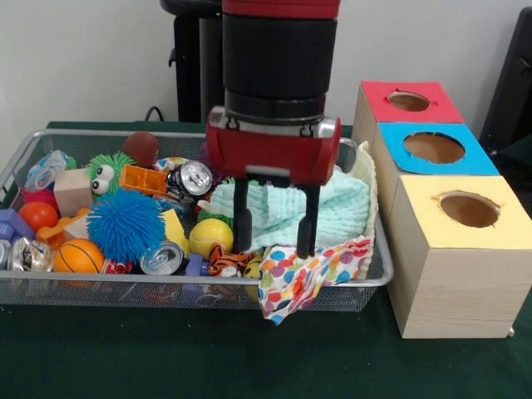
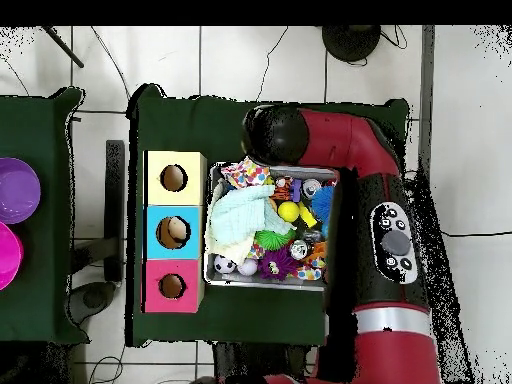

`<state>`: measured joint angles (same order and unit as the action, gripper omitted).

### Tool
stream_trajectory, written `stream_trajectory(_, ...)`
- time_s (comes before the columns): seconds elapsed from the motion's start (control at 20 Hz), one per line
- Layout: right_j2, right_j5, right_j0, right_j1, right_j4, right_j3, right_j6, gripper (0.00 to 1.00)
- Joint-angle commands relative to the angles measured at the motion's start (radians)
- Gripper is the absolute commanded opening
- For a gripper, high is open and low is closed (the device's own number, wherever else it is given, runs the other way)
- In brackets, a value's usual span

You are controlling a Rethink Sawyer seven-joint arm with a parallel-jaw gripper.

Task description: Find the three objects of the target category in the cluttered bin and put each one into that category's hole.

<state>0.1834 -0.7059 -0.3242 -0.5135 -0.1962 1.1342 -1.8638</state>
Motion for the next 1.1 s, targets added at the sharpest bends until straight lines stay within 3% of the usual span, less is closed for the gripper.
stream_trajectory(0.05, -0.028, -0.139, 0.009, 0.114, -0.052, -0.159, -0.020, 1.00)
stream_trajectory(0.75, -0.074, -0.201, 0.058, 0.179, -0.049, -0.260, -0.026, 1.00)
stream_trajectory(1.1, -0.097, -0.178, 0.062, 0.137, -0.046, -0.164, -0.002, 1.00)
